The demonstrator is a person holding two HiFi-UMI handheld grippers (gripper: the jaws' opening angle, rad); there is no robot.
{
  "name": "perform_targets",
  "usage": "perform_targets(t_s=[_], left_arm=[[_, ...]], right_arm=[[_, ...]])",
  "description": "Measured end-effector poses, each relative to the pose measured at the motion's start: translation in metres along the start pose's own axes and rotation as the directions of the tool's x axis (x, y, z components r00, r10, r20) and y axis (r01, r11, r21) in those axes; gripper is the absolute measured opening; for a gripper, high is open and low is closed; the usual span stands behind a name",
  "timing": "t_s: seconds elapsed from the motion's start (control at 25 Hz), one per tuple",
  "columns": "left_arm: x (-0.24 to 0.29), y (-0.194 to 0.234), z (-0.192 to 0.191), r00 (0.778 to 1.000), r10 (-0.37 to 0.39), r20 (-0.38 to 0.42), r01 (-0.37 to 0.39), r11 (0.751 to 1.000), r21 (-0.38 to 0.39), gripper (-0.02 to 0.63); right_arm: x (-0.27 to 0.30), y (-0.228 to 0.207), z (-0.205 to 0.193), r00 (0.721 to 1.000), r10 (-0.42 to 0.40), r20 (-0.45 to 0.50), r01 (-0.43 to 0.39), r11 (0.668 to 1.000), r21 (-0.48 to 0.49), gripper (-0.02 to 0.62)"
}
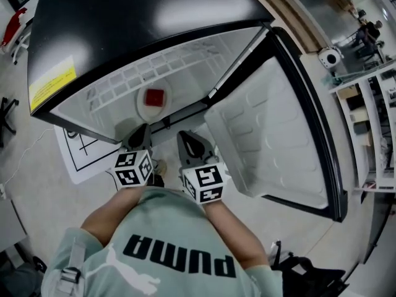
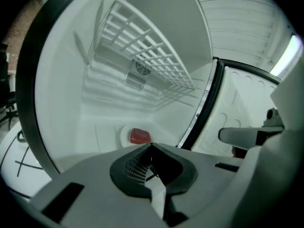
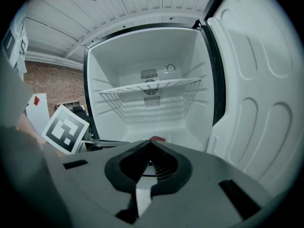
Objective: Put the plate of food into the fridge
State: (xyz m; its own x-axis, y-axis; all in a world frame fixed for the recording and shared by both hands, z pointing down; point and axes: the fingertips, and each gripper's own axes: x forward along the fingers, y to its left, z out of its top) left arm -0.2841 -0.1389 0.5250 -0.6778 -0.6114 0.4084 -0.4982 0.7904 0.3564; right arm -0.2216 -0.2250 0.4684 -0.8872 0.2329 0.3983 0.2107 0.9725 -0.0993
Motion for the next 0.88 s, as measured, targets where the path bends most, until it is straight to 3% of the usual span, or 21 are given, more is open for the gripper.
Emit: perform_targets(t_s=[0.16, 0.32, 0.88], left_arm=[[-0.023, -0.030, 0.012, 0.997, -0.064, 0.040, 0.060, 0.993, 0.104, 0.005], [-0.046, -0.056, 0.012, 0.992, -0.111, 0.057, 0.100, 0.982, 0.159, 0.005], [-0.121, -0.103, -0.014, 0.987, -0.148, 0.068, 0.135, 0.976, 0.170, 0.005]], right_arm=[[-0.017, 0.001, 0.001, 0.999, -0.016, 0.028, 0.016, 1.000, -0.011, 0.005], [-0.037, 0.004, -0.002, 0.998, -0.026, 0.049, 0.026, 1.000, -0.013, 0.003], [-0.114, 0.021, -0.017, 0.992, -0.049, 0.121, 0.050, 0.999, -0.006, 0.005]])
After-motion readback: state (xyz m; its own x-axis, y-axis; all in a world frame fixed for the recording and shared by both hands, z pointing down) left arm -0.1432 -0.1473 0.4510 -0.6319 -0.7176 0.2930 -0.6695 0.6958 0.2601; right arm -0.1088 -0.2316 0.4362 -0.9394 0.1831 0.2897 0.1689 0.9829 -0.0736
